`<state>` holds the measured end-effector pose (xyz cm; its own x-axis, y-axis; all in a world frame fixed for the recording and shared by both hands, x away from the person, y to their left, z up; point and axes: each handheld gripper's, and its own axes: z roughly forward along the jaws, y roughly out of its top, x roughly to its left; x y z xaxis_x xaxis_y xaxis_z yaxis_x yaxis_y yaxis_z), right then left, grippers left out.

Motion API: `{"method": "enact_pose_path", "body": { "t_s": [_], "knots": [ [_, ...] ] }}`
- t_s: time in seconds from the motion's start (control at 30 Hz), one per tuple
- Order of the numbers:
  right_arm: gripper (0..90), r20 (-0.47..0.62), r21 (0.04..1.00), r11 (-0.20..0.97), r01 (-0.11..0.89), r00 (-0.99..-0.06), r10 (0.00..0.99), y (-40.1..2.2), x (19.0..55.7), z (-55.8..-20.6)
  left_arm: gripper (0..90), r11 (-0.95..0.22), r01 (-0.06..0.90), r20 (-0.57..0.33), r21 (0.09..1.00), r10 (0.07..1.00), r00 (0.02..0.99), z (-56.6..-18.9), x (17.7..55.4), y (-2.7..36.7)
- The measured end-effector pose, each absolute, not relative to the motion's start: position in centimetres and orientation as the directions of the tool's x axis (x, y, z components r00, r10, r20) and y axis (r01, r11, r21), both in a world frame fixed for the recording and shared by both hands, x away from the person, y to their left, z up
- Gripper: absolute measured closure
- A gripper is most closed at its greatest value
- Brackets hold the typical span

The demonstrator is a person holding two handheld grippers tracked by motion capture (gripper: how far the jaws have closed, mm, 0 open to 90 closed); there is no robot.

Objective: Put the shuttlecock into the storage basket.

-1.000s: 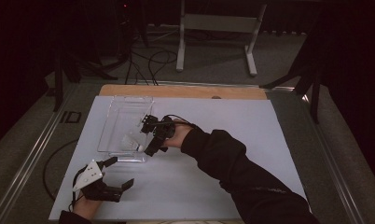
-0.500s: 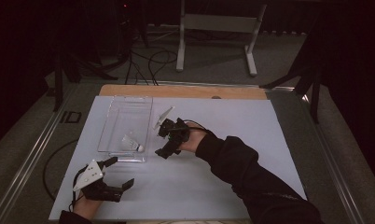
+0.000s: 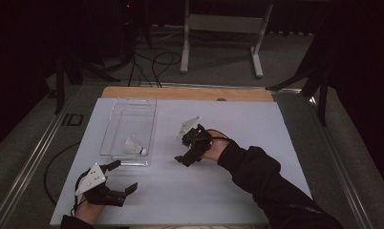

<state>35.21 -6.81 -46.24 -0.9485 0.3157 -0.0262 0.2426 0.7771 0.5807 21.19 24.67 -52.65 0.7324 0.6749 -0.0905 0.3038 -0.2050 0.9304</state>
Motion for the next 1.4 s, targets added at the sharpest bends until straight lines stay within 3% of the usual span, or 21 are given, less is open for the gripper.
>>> {"method": "enact_pose_path", "body": {
  "t_s": [1.4],
  "knots": [
    [8.4, 0.017, 0.747, 0.597, 0.294, -0.905, 0.424, -20.3, 32.4, -48.4, 0.0, -0.211, 0.305, -0.087, 0.929, 0.675, 0.733, -52.6, 21.2, 24.6]
  ]
}}
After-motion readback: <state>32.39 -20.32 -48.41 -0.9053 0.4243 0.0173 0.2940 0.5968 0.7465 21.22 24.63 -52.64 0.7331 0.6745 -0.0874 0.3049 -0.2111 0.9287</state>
